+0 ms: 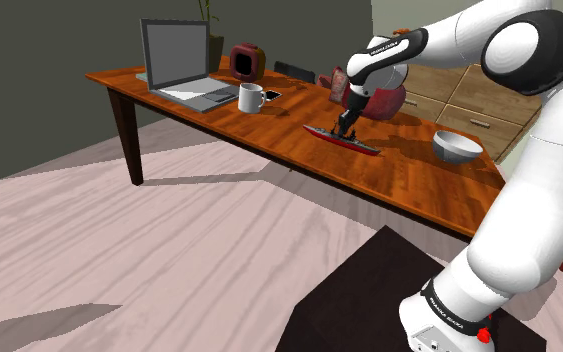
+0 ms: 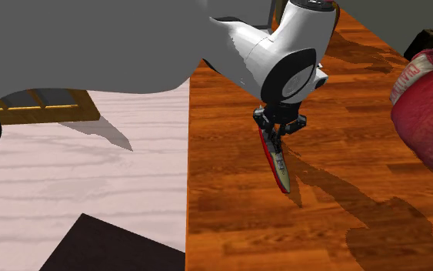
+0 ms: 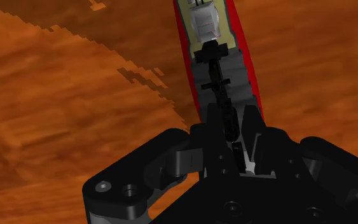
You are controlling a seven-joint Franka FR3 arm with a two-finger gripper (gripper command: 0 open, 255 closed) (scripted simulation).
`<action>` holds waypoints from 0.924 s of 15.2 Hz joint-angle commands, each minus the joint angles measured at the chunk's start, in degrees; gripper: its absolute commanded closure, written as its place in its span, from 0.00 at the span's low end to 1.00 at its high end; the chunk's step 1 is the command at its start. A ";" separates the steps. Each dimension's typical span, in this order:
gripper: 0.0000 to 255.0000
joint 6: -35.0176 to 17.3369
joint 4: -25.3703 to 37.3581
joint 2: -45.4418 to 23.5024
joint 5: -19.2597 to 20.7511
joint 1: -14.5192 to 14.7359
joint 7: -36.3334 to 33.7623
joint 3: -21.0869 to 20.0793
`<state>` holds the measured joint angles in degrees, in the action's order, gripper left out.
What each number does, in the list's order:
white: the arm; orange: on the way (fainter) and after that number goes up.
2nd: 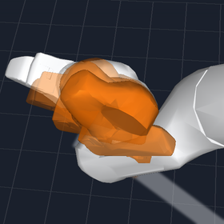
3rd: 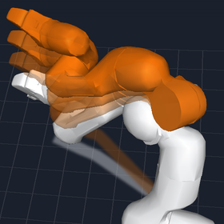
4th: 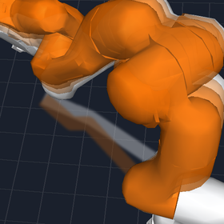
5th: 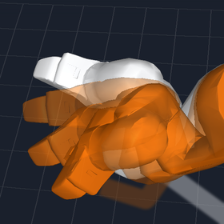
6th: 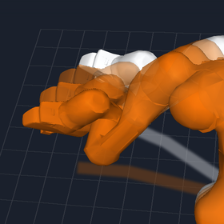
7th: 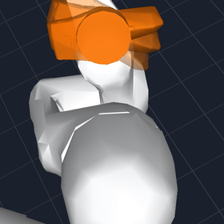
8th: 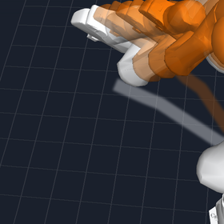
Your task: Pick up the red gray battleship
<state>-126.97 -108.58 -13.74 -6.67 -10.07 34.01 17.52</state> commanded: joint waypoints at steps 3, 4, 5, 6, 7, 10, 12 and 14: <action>1.00 -0.03 0.03 -0.07 -0.01 0.02 -0.06 -0.02; 1.00 0.64 0.40 0.26 0.15 0.05 -0.17 0.03; 1.00 1.32 0.78 0.57 0.30 0.09 -0.29 0.08; 1.00 2.01 1.19 0.86 0.45 0.11 -0.39 0.12; 1.00 2.70 1.61 1.15 0.59 0.14 -0.50 0.15; 1.00 4.78 2.93 1.96 0.98 0.21 -0.79 0.26; 1.00 6.18 3.88 2.44 1.21 0.24 -0.97 0.31; 1.00 7.60 4.89 2.87 1.43 0.27 -1.13 0.36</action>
<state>-120.16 -104.31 -11.06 -5.35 -9.80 32.95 17.85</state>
